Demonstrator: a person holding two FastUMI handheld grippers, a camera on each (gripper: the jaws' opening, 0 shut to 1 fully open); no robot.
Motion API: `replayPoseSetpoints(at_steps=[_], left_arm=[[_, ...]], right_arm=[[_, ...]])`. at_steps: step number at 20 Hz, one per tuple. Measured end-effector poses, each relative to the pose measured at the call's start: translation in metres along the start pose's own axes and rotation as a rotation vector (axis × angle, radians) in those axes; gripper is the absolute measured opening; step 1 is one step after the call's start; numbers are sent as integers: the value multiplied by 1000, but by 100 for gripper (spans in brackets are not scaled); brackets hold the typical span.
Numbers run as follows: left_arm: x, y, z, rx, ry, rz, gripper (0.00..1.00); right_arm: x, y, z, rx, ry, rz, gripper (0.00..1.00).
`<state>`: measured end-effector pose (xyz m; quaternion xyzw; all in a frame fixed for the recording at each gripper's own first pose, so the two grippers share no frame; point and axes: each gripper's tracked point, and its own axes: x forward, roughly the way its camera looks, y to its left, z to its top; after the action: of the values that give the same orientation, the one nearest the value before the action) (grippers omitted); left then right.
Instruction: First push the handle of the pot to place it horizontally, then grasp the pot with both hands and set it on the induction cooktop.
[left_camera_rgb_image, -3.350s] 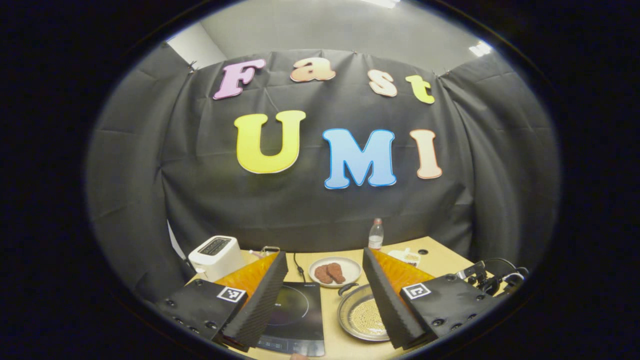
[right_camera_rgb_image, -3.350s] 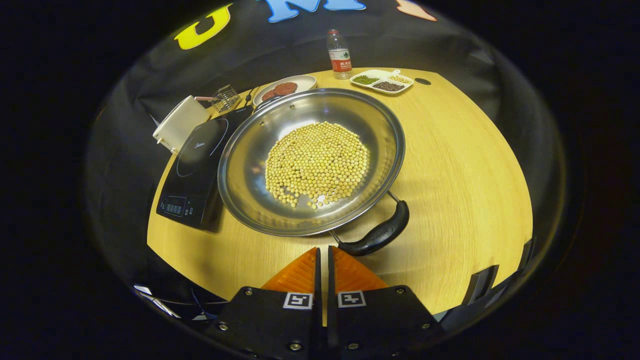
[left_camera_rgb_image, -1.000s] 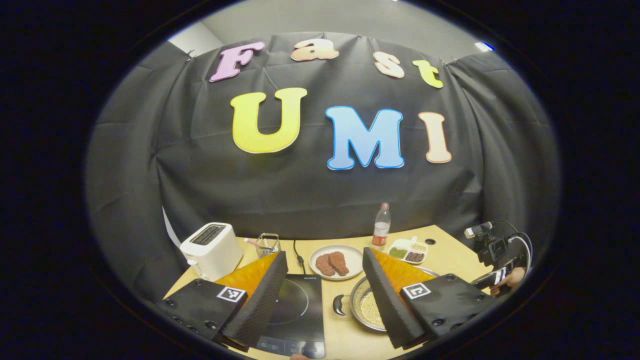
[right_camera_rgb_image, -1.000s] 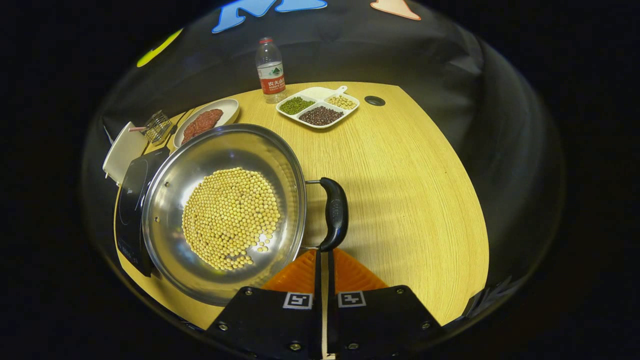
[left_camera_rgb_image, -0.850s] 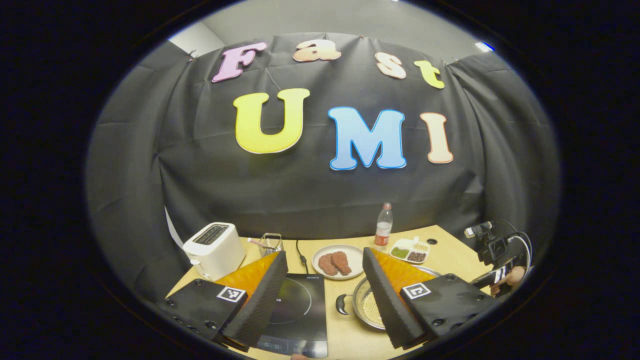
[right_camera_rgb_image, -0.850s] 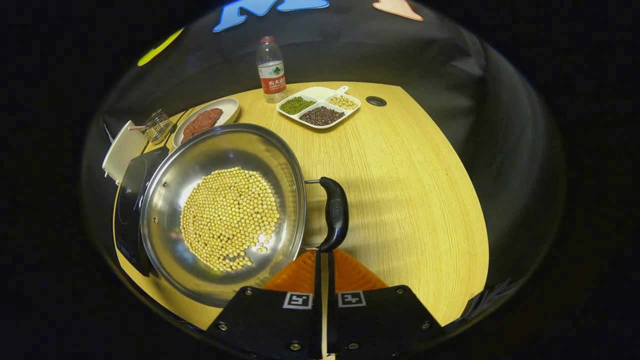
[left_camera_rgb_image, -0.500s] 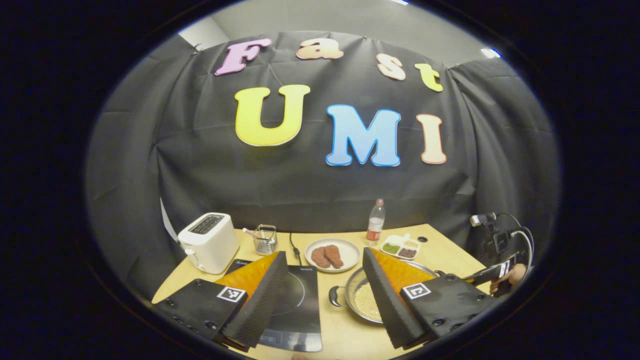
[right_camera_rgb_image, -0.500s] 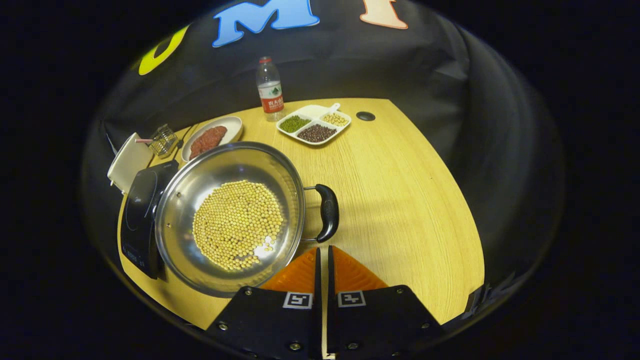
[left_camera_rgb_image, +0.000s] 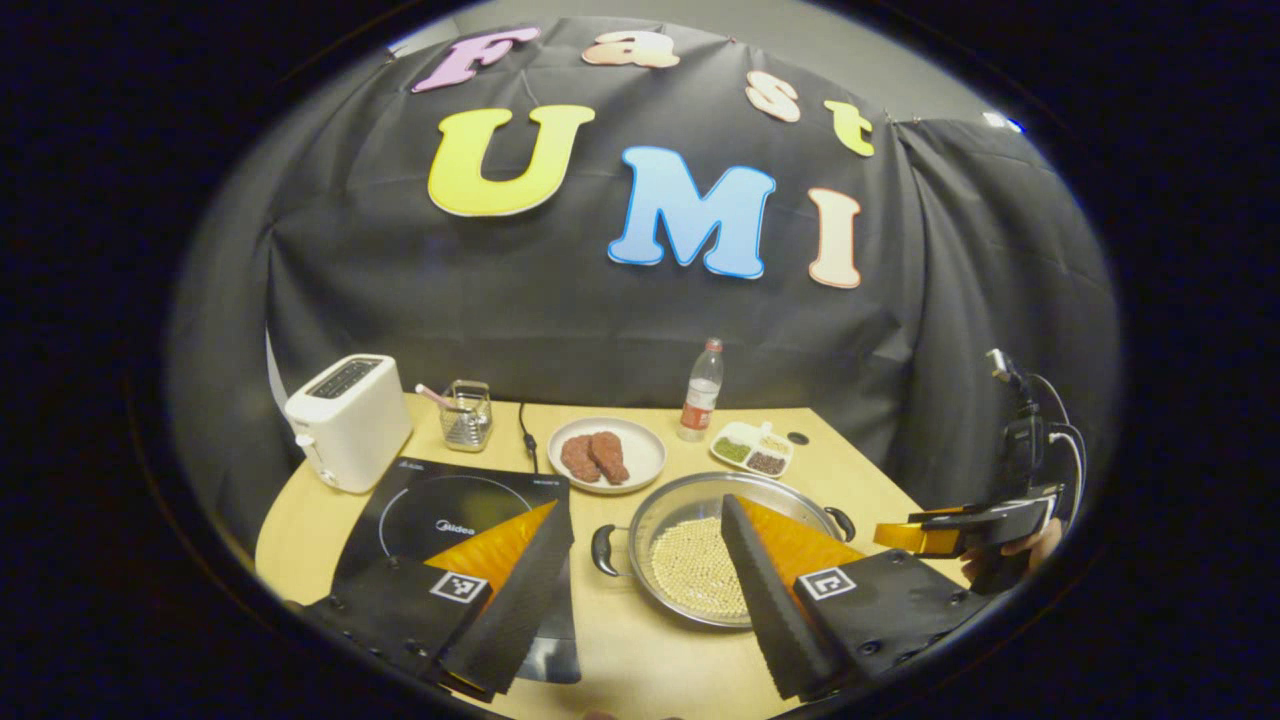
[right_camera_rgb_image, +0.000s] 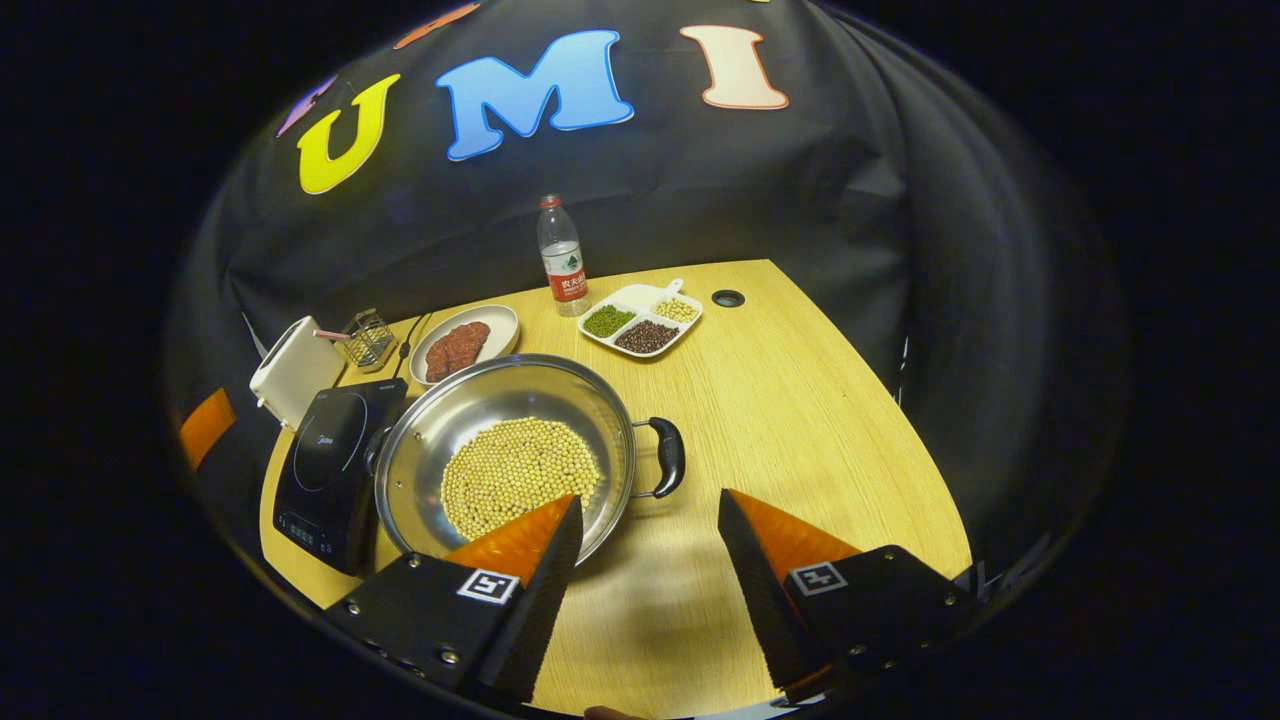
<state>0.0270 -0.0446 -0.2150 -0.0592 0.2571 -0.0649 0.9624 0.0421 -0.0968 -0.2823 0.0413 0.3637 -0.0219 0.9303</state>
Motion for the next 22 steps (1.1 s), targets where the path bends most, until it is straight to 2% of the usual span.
replayPoseSetpoints(at_steps=[4, 6, 13, 18, 22], left_arm=[[42, -4, -29, -4, 87, 7, 99], [66, 3, -46, -5, 130, 27, 96], [131, 32, -97, 23, 265, 89, 96], [157, 40, -126, 32, 349, 100, 97], [164, 43, -132, 69, 363, 122, 96]], right_arm=[[21, -3, 10, -30, -4, 20, 83], [35, -2, 12, -35, 7, 39, 83], [81, -4, 11, -49, 60, 58, 83], [106, -9, 11, -79, 83, 54, 83], [121, -9, 7, -85, 104, 63, 81]])
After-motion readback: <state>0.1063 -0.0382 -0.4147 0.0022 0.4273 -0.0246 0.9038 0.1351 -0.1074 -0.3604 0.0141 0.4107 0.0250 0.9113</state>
